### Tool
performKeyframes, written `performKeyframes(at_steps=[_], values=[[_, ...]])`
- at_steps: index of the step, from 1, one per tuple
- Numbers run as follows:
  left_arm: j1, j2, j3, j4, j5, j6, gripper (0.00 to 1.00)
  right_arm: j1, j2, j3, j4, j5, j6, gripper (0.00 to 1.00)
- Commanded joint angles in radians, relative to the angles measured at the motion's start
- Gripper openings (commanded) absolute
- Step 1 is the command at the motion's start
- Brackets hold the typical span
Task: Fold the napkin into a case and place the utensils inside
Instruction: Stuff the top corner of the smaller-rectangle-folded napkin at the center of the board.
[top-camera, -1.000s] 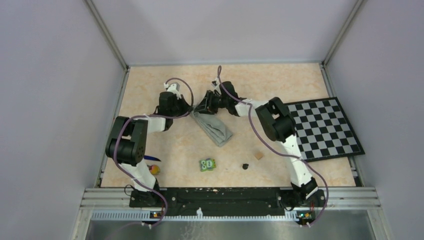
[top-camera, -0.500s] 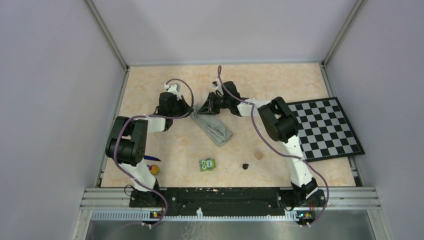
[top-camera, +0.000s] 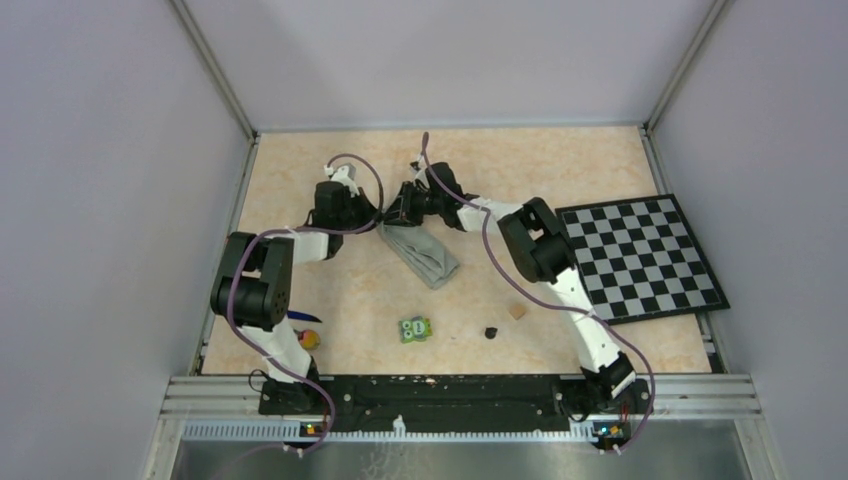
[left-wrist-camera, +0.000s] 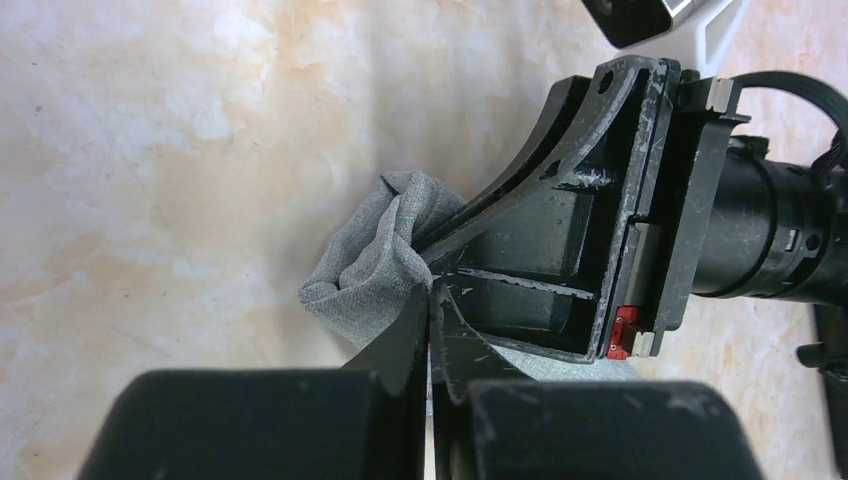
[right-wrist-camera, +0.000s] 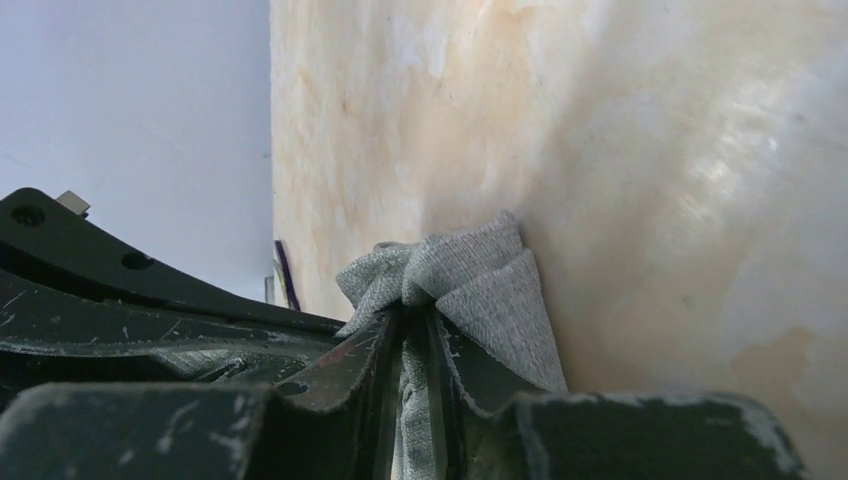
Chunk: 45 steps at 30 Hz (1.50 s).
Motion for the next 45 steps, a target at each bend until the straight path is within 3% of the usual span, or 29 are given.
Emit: performKeyframes(at_steps=[1, 9, 13, 18, 21, 24, 28, 34, 39, 43, 45], values=[[-0.018, 0.002, 0.007, -0.059, 0.058, -0.047, 0.03, -0.005, -0.069, -0.102, 0.047, 0.013, 0.016, 0.23], [0.007, -0.123, -0.004, -0.13, 0.056, -0.089, 0.4, -0.044, -0.188, -0.18, 0.07, -0.058, -0.01, 0.35], [0.029, -0.221, -0.03, -0.199, -0.037, -0.107, 0.5, -0.051, -0.204, -0.208, 0.074, -0.066, -0.021, 0.36], [0.052, -0.215, -0.042, -0.227, -0.04, -0.118, 0.46, -0.062, -0.236, -0.24, 0.062, -0.058, -0.048, 0.32], [0.06, -0.171, -0.05, -0.195, 0.004, -0.137, 0.4, -0.061, -0.243, -0.245, 0.05, -0.066, -0.069, 0.21], [0.059, -0.107, -0.025, -0.182, 0.068, -0.151, 0.33, -0.061, -0.24, -0.245, 0.047, -0.064, -0.077, 0.0], [0.055, -0.051, -0.014, -0.165, 0.103, -0.163, 0.31, -0.061, -0.239, -0.219, -0.02, -0.032, -0.113, 0.05], [0.049, -0.033, -0.011, -0.166, 0.102, -0.146, 0.26, -0.059, -0.298, -0.214, -0.136, 0.035, -0.197, 0.05], [0.048, -0.023, -0.009, -0.165, 0.105, -0.142, 0.26, -0.061, -0.334, -0.25, -0.123, 0.026, -0.213, 0.25], [0.049, -0.024, 0.001, -0.175, 0.101, -0.135, 0.27, -0.068, -0.34, -0.27, -0.12, 0.032, -0.216, 0.25], [0.049, -0.028, 0.006, -0.178, 0.103, -0.134, 0.29, -0.068, -0.333, -0.278, -0.114, 0.034, -0.216, 0.2]])
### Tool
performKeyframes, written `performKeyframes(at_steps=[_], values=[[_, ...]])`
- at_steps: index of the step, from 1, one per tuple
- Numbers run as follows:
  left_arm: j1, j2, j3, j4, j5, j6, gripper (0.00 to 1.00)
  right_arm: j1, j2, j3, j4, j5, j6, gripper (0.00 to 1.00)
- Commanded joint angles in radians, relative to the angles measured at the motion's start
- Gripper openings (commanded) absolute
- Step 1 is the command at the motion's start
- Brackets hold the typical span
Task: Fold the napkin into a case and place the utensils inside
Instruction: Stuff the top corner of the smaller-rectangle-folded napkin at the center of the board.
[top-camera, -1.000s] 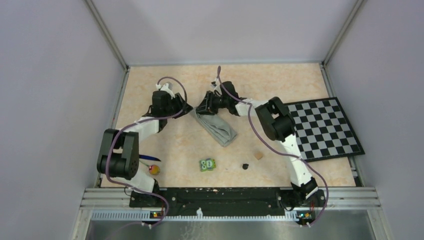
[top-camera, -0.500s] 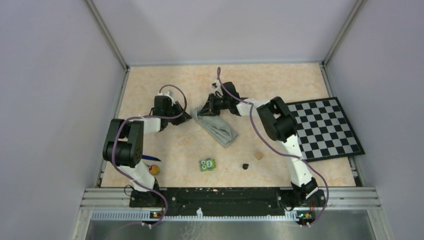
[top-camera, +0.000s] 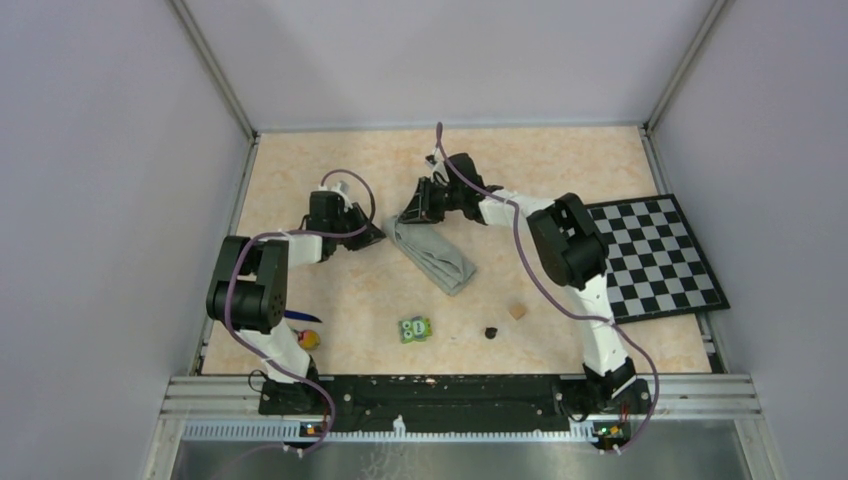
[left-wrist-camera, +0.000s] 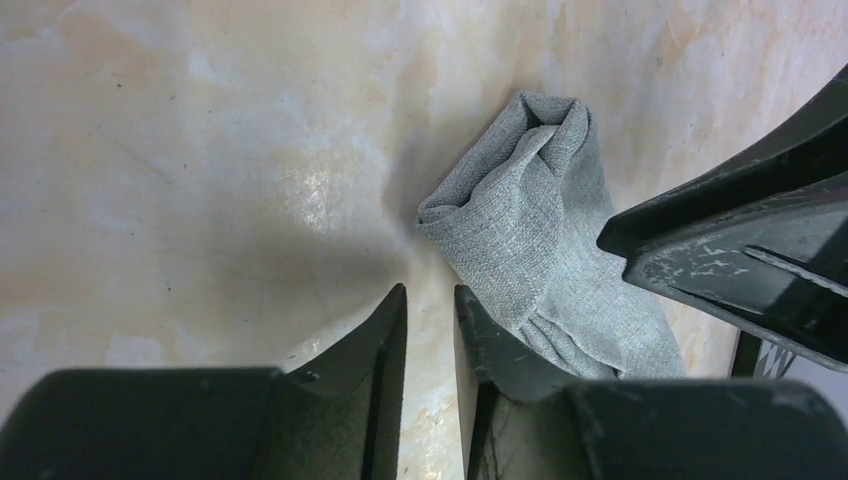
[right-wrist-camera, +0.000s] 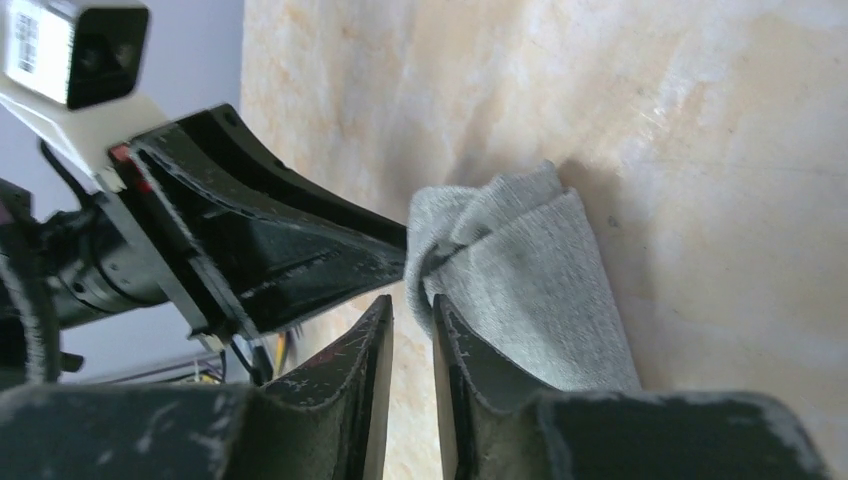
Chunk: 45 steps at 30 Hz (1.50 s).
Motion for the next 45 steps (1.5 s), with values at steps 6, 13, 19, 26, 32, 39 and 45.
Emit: performKeyframes(at_steps=[6, 13, 19, 26, 32, 39, 45], values=[[-0.009, 0.022, 0.057, 0.02, 0.031, 0.01, 0.3, -0.002, 0.008, -0.021, 0.056, -0.002, 0.003, 0.0], [-0.073, 0.074, 0.109, 0.017, 0.007, 0.0, 0.29, 0.078, 0.154, 0.136, 0.017, 0.037, 0.027, 0.0], [-0.086, 0.055, 0.117, -0.03, -0.033, 0.033, 0.31, 0.082, 0.138, 0.145, 0.022, 0.041, 0.031, 0.0], [-0.079, -0.05, 0.093, -0.089, -0.073, 0.091, 0.35, 0.011, -0.04, 0.009, -0.005, 0.023, -0.025, 0.09], [-0.078, -0.03, 0.095, -0.085, -0.056, 0.088, 0.33, -0.017, -0.097, -0.056, -0.012, 0.005, -0.053, 0.13], [-0.078, 0.01, 0.113, -0.082, -0.045, 0.08, 0.33, -0.02, -0.091, -0.106, 0.009, 0.011, -0.06, 0.02], [-0.093, 0.055, 0.123, -0.06, -0.039, 0.063, 0.31, 0.017, -0.026, -0.09, 0.055, 0.02, -0.024, 0.0]])
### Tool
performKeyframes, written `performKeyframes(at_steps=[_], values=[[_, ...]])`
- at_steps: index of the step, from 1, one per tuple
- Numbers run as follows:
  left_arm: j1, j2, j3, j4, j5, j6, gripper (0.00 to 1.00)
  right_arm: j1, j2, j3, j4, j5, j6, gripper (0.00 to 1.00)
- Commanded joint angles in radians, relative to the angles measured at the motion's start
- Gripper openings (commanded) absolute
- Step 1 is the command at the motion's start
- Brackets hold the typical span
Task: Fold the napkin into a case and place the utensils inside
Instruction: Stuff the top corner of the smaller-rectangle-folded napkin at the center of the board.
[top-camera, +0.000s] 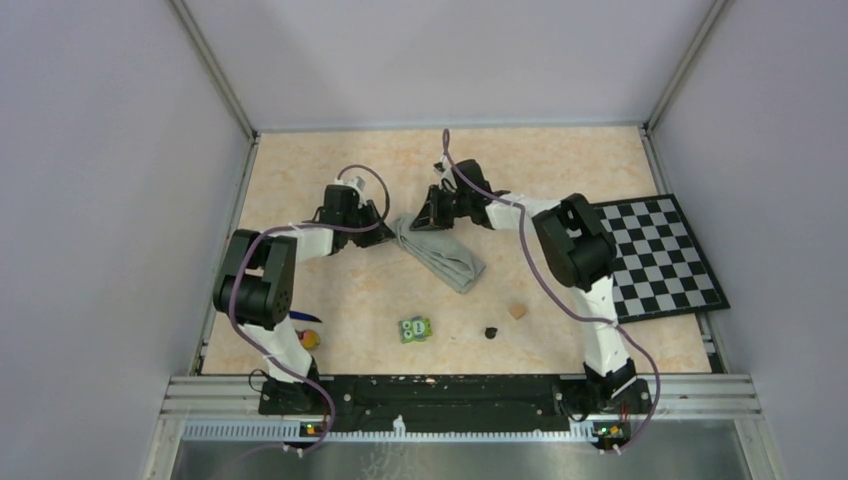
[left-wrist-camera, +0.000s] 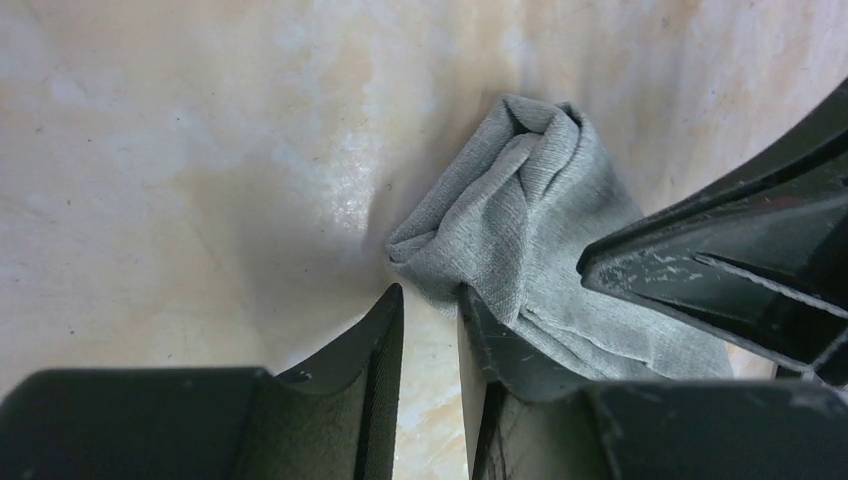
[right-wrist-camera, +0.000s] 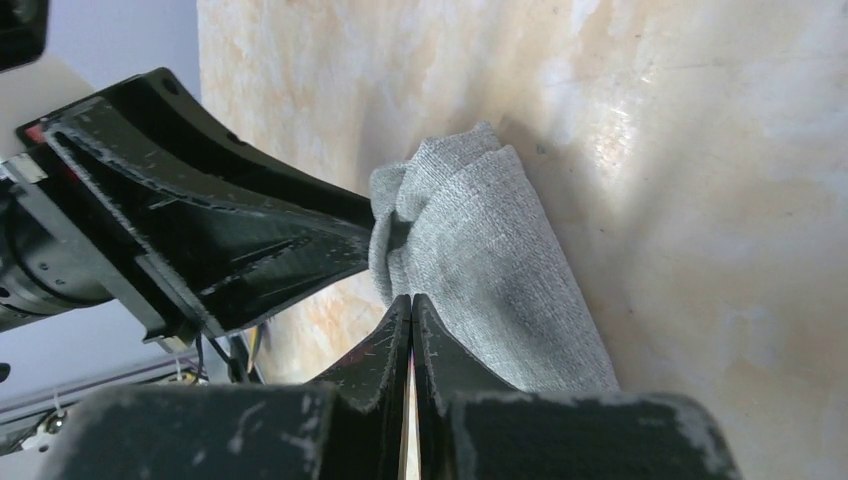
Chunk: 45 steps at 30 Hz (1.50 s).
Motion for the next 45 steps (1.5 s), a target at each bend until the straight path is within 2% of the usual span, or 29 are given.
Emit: performKeyframes(at_steps=[1, 5, 9, 12, 17, 24, 35, 45], values=[[-0.022, 0.041, 0.038, 0.042, 0.011, -0.012, 0.31, 0.052, 0.047, 0.037, 0.076, 0.002, 0.022, 0.0], [-0.071, 0.072, 0.061, 0.05, -0.005, -0.023, 0.3, 0.101, 0.138, 0.131, 0.072, 0.032, 0.049, 0.0], [-0.073, 0.023, 0.038, 0.045, -0.038, -0.021, 0.31, 0.089, 0.135, 0.102, 0.115, 0.038, 0.074, 0.0], [-0.063, -0.032, 0.019, 0.016, -0.063, 0.005, 0.35, 0.072, 0.079, 0.068, 0.102, 0.015, 0.054, 0.0], [-0.04, -0.098, -0.014, 0.0, -0.057, 0.018, 0.37, 0.029, -0.064, -0.021, 0.088, -0.004, 0.023, 0.0], [-0.035, -0.057, 0.001, 0.02, 0.002, 0.006, 0.34, -0.013, -0.144, -0.107, 0.073, 0.004, -0.003, 0.03], [-0.074, -0.001, 0.039, 0.025, 0.034, -0.011, 0.31, -0.007, -0.06, -0.137, 0.109, 0.028, -0.01, 0.0], [-0.152, 0.07, 0.13, 0.038, 0.011, -0.038, 0.3, 0.057, 0.075, -0.008, 0.077, 0.068, -0.005, 0.0]])
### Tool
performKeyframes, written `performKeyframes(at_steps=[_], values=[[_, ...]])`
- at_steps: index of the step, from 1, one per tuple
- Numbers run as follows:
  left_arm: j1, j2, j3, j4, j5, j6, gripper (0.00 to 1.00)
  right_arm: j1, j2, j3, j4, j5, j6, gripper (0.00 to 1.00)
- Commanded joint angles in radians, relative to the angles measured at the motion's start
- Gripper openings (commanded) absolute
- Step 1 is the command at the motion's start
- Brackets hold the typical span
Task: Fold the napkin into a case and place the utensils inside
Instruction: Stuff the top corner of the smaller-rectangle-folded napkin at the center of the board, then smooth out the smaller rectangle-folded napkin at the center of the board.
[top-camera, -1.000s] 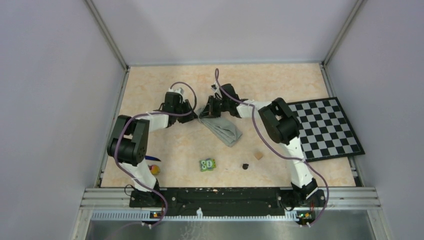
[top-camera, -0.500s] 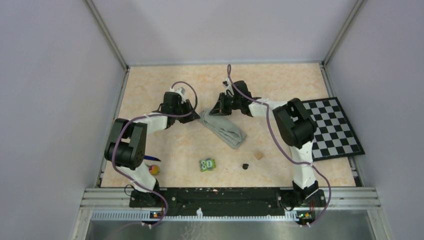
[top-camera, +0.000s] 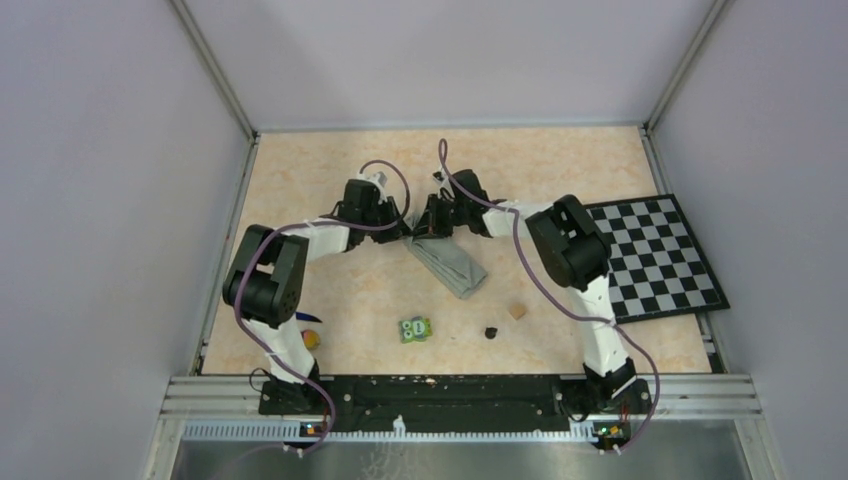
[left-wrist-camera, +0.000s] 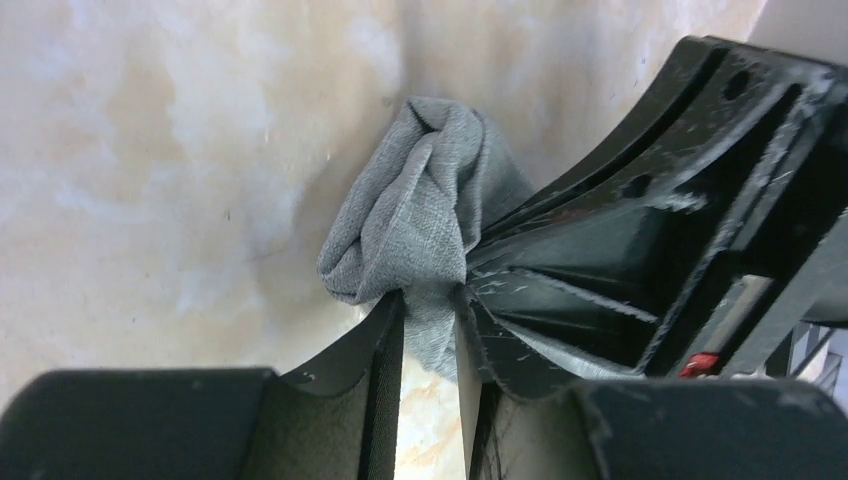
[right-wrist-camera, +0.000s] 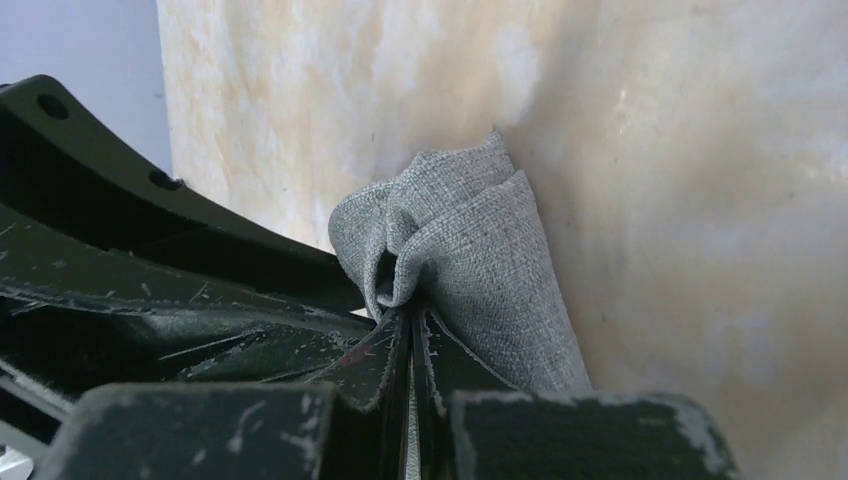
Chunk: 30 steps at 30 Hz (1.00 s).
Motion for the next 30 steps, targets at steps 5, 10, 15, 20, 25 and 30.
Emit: performKeyframes(at_steps=[5, 10, 15, 20, 25, 30], values=[[-0.047, 0.049, 0.09, 0.013, -0.001, -0.008, 0.3, 0.032, 0.018, 0.047, -0.024, 0.049, -0.031, 0.0], [-0.022, -0.006, 0.063, -0.016, 0.003, 0.018, 0.3, 0.009, -0.094, 0.002, -0.088, 0.039, -0.087, 0.0], [-0.004, -0.077, 0.054, -0.051, 0.046, 0.023, 0.3, 0.004, -0.193, -0.012, -0.162, 0.006, -0.171, 0.19], [-0.001, -0.066, 0.083, -0.05, 0.107, 0.004, 0.3, 0.003, -0.325, -0.088, -0.234, 0.03, -0.292, 0.42], [-0.001, 0.024, 0.116, -0.014, 0.169, -0.026, 0.24, 0.017, -0.454, -0.229, -0.256, 0.092, -0.48, 0.54], [0.007, 0.106, 0.144, 0.016, 0.186, -0.037, 0.18, 0.122, -0.569, -0.359, -0.254, 0.36, -0.685, 0.56]])
